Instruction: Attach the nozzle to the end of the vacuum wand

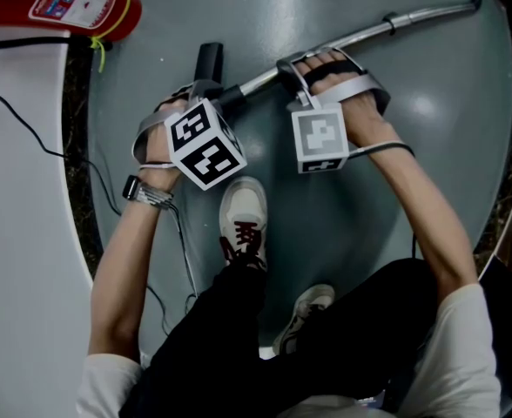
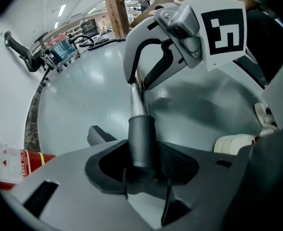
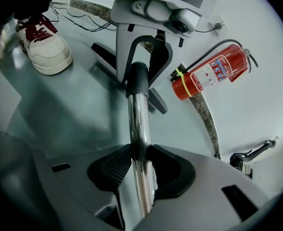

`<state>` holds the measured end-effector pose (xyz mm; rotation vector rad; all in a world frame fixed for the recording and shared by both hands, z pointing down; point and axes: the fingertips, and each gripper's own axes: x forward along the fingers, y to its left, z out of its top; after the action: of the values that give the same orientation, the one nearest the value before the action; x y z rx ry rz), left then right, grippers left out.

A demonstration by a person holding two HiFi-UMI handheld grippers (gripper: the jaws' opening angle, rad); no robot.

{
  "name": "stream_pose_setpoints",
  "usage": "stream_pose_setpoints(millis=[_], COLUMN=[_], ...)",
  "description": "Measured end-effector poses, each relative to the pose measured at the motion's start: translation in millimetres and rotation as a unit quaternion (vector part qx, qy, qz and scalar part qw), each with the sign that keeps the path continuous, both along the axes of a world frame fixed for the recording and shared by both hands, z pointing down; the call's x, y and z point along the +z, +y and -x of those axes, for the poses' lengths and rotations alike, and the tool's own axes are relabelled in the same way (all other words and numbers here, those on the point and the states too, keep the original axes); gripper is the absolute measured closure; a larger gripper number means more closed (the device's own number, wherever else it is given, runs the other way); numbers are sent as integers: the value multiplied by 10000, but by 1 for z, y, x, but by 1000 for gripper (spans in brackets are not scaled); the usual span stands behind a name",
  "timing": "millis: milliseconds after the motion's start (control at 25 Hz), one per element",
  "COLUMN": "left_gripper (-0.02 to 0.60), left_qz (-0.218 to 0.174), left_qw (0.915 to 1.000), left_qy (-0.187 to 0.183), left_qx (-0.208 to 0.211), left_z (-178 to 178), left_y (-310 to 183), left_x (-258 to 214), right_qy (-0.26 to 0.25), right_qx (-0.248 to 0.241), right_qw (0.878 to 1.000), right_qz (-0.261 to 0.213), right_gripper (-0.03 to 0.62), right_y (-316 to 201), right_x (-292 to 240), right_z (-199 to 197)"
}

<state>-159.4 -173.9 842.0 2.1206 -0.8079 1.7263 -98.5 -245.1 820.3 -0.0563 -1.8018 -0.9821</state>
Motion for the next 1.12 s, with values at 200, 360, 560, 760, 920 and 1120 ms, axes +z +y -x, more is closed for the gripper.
stream_pose_setpoints(millis=[200,360,560,760,920,1120], left_gripper=[397,397,397,397,399,399], left_qz=[83,80,64,119,14,-255], left_qw=[9998,9992,9957,9957,9968,9979], left_qy=[161,281,569,596,518,415], left_qx=[-128,-291,-724,-706,-604,-424], left_z=[-3,-4,-3,-4,-3,-4], left_y=[1,-1,-6,-6,-7,-12], left_x=[1,2,-1,0,2,4], right_qy=[-16,-34,-65,-45,-47,-28], right_qx=[46,54,110,91,54,52], right_qw=[10000,10000,9999,9999,10000,10000], right_qz=[26,56,57,28,13,-13], right_gripper=[445,445,445,445,445,445], right_y=[2,2,-1,0,1,-2], right_x=[2,4,2,4,6,9], right_z=[-1,-1,3,3,4,4])
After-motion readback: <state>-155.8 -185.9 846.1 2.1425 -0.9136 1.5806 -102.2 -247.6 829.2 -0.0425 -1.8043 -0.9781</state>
